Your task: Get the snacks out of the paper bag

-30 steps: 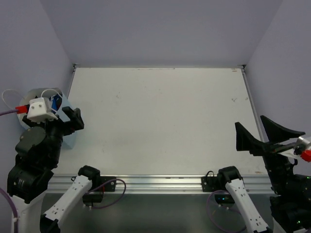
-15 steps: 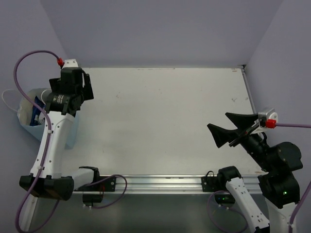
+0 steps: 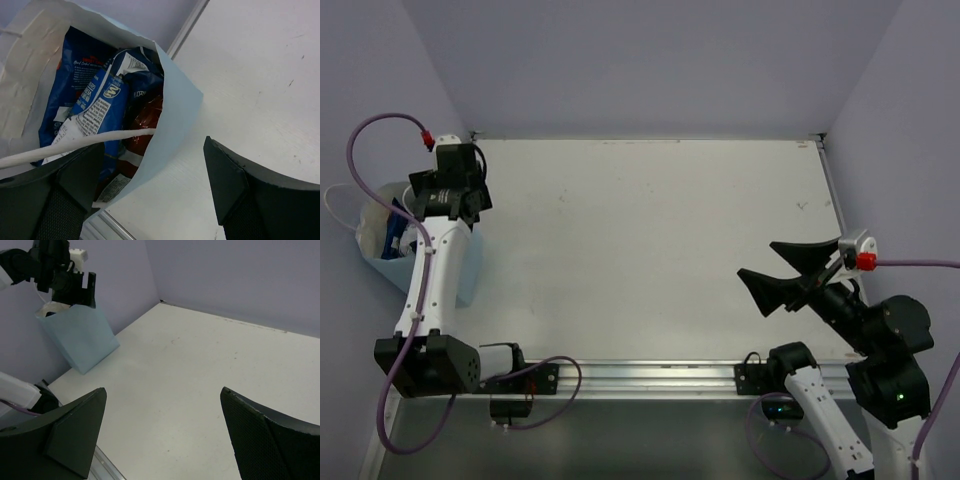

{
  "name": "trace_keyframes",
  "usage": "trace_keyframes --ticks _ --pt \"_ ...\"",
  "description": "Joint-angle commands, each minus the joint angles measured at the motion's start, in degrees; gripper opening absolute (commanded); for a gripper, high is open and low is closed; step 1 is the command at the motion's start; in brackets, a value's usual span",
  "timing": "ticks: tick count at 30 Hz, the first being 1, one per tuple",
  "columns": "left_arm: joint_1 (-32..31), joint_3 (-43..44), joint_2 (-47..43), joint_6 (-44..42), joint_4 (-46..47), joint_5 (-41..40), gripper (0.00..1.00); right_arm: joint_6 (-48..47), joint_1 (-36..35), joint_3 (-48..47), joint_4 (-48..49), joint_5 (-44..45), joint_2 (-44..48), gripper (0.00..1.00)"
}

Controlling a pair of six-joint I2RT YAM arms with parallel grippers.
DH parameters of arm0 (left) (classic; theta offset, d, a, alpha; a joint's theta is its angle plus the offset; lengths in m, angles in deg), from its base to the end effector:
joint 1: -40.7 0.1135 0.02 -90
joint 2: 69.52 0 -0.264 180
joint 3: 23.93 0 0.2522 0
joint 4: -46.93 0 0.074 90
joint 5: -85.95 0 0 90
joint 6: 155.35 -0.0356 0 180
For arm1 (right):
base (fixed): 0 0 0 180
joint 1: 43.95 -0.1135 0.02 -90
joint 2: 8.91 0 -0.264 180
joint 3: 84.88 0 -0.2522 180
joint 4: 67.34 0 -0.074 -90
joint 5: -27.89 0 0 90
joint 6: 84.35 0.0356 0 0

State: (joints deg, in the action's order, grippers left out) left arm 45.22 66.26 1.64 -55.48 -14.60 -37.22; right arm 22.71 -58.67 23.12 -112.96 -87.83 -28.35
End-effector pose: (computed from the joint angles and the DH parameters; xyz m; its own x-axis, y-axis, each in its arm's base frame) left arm 0.2474 0.0391 0.3755 -0.5833 -0.1900 -0.7897 -0.5766 0.7817 0.2378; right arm 0.0248 0.0225 0.4144 -0.0777 0.2529 -0.9644 -0.6515 0.7194 0.2411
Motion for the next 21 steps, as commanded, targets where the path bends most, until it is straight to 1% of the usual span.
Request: trace_keyframes --ticks 1,2,4,5,6,7,9,11,12,14,15,16,18,19,20,21 --pt "0.9 0.0 3.2 -1.5 5.5 -1.7 0.87 -0.2 -0.9 0.8 2.2 -1.5 1.5 0.99" --pt "1.0 0.2 3.9 -1.6 5.5 -1.1 0.86 -0.4 -1.1 1.3 2.2 -1.1 1.9 0.99" --pt "1.2 -0.1 5.0 -1.7 5.8 -0.2 0.77 -1.1 -1.5 1.5 1.7 0.0 2.6 0.99" --pt "1.2 -0.3 5.2 -1.8 6.2 0.0 0.70 -1.2 -1.6 1.9 1.5 0.3 2.7 0.99" --pt "1.2 -0.2 5.1 -1.8 6.2 1.4 0.50 -1.4 -1.9 2.1 1.4 0.6 3.3 0.99" --pt "1.2 -0.1 5.0 -1.9 6.1 2.5 0.41 -1.5 -2.1 2.3 1.4 0.8 3.5 0.99" --pt "1.2 0.3 4.1 -2.1 6.1 6.0 0.26 -1.8 -2.3 2.8 1.5 1.8 4.1 0.99" --pt "1.2 1.1 3.4 -2.2 5.7 8.9 0.19 -1.9 -2.4 3.1 1.5 2.6 4.7 0.99" --pt "1.1 1.4 2.9 -2.3 5.5 12.6 0.10 -1.9 -2.5 3.1 1.6 2.9 4.8 0.99" --pt "0.9 2.5 2.1 -2.1 4.9 17.1 0.00 -2.0 -2.5 3.2 1.7 3.2 5.0 0.99" --pt "0.8 2.9 2.1 -1.8 4.5 22.6 0.00 -2.0 -2.5 3.2 1.6 3.4 5.0 0.99" --pt "0.3 3.2 1.9 -1.4 4.4 24.9 0.00 -2.1 -2.5 3.2 1.7 3.4 5.0 0.99" --pt "-3.3 3.6 1.4 -0.2 4.0 27.8 0.00 -2.2 -2.6 3.1 1.6 3.8 5.0 0.99" --pt "-5.6 3.6 1.4 0.4 3.9 27.5 0.00 -2.2 -2.6 3.1 1.6 3.8 5.1 0.99" --pt "-10.4 3.6 1.6 1.0 3.9 26.9 0.00 -2.2 -2.5 3.0 1.6 4.0 5.0 0.99" --pt "-12.5 3.7 2.0 2.2 3.8 26.1 0.00 -2.3 -2.6 2.9 1.5 4.1 5.0 0.99"
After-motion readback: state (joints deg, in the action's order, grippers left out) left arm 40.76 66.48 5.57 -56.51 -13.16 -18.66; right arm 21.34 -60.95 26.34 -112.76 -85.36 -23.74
